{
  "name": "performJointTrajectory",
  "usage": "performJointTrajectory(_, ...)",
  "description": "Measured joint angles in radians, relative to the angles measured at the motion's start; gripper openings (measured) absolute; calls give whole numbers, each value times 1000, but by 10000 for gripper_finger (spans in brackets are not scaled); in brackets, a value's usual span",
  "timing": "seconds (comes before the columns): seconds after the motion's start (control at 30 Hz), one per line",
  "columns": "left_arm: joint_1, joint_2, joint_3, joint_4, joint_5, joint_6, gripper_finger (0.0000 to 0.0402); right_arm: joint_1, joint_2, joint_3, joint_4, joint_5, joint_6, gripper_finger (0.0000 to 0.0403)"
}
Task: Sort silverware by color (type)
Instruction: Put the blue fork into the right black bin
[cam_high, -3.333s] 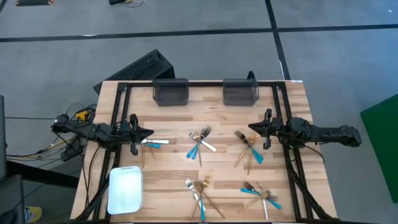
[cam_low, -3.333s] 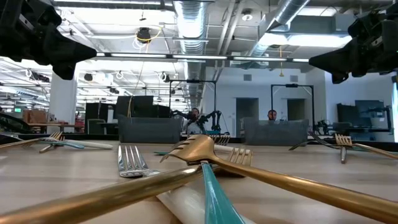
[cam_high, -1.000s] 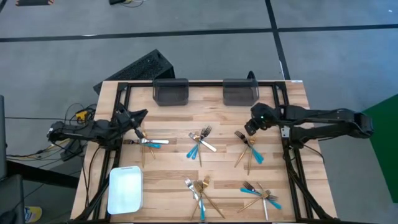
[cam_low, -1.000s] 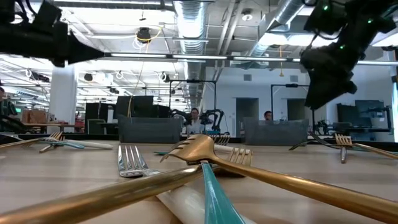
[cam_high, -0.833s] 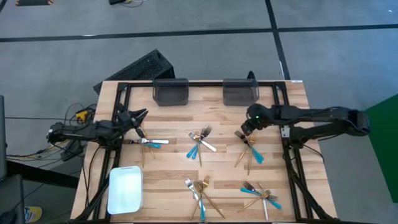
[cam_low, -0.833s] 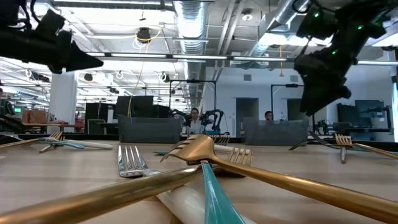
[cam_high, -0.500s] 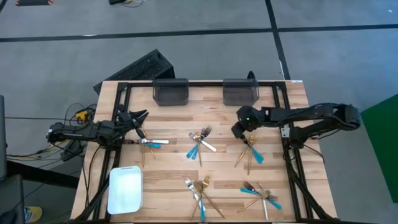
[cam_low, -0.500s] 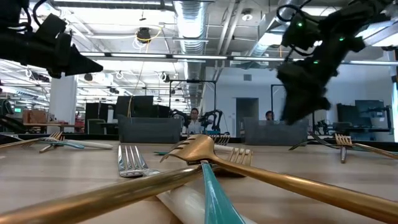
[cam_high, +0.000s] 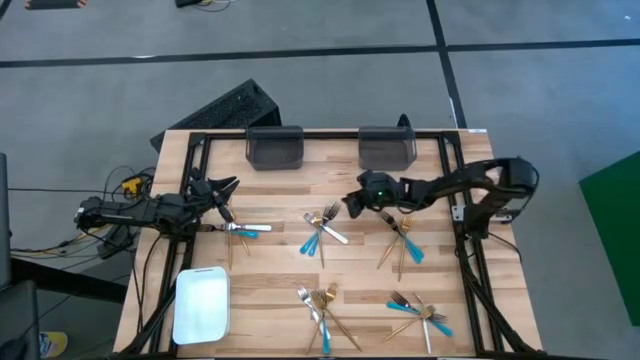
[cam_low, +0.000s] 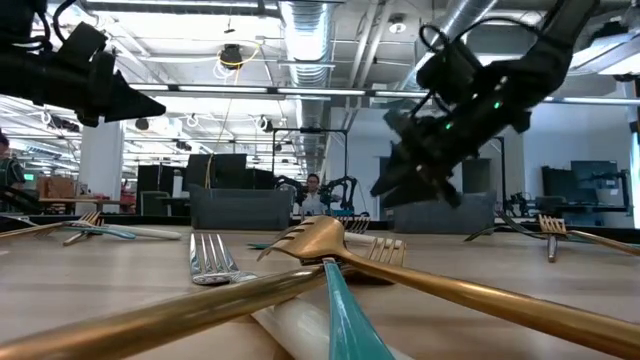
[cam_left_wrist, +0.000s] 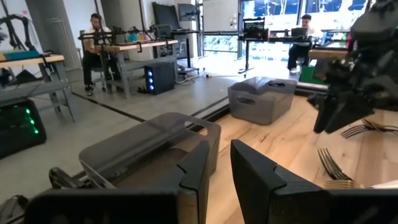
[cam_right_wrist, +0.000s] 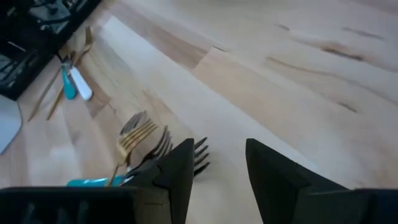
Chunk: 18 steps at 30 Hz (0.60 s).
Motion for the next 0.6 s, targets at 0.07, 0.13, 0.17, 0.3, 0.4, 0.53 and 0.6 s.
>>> performJointTrajectory(0.07, 0, 0, 0, 0, 0, -1, 58, 0, 42, 0, 43, 0, 3, 170)
performJointTrajectory(0.13, 0, 0, 0, 0, -1, -2, 58, 1, 79, 0, 79, 0, 14, 170)
performJointTrajectory(0.17, 0, 0, 0, 0, -1, 0, 57, 2, 97, 0, 98, -2, 24, 170)
performJointTrajectory(0.3, 0, 0, 0, 0, -11, 4, 58, 11, 152, 0, 155, -35, 27, 170)
performJointTrajectory(0.4, 0, 0, -1, 0, -26, 3, 57, 16, 179, 2, 187, -65, 25, 170)
performJointTrajectory(0.53, 0, 0, -1, 0, -34, 5, 57, 26, 209, 28, 193, -72, 15, 170)
performJointTrajectory(0.6, 0, 0, -1, 0, -37, 5, 57, 33, 228, 54, 195, -71, 10, 167)
